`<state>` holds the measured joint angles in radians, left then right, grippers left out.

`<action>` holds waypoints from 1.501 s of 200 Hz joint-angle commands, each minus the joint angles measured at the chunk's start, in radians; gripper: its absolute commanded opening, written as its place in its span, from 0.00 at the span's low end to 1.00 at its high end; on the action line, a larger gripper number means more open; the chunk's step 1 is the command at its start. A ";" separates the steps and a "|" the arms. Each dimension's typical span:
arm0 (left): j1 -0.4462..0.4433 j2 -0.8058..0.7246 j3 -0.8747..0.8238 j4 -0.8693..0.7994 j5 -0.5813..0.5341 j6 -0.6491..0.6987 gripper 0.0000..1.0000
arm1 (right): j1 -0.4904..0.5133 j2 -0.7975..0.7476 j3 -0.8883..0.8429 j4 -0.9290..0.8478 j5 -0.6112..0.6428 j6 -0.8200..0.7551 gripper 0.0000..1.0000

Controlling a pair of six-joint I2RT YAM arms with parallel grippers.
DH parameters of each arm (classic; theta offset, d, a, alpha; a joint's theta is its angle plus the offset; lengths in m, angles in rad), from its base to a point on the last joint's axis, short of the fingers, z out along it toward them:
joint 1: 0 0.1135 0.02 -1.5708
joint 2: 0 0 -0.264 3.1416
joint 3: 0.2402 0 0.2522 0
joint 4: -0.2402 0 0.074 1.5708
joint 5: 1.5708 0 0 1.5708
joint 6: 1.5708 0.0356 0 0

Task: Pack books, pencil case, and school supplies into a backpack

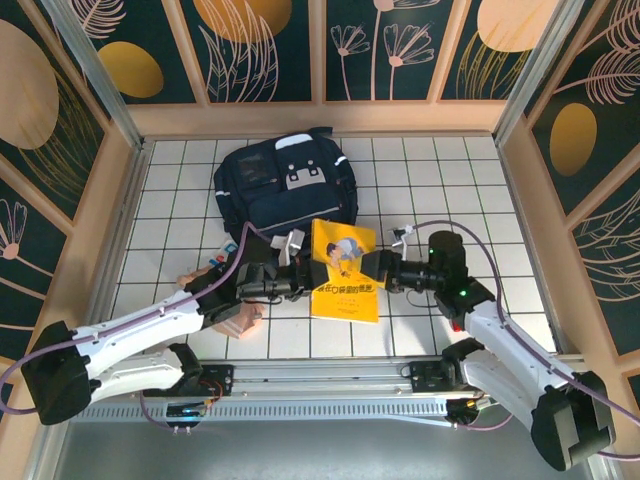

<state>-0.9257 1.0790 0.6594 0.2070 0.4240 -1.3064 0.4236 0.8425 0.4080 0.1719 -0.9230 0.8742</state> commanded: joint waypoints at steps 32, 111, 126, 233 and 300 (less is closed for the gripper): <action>0.047 0.020 0.105 0.199 0.168 0.014 0.00 | -0.008 0.025 0.036 0.411 -0.229 0.305 0.96; 0.138 -0.006 0.114 0.005 0.079 0.148 0.43 | -0.029 0.025 0.026 0.514 -0.150 0.471 0.00; 0.176 -0.015 0.141 -0.083 0.079 0.254 0.63 | -0.038 0.023 0.065 0.321 -0.128 0.369 0.00; 0.204 0.592 0.674 -0.909 -0.480 1.500 0.77 | -0.249 0.215 0.419 -0.733 0.499 -0.301 0.00; 0.213 0.862 0.866 -0.894 -0.743 1.466 0.72 | -0.274 0.161 0.367 -0.704 0.455 -0.313 0.00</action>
<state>-0.7197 1.8839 1.4685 -0.6445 -0.1848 0.1280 0.1585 1.0431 0.7780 -0.5476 -0.4492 0.5964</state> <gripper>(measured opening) 0.738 0.158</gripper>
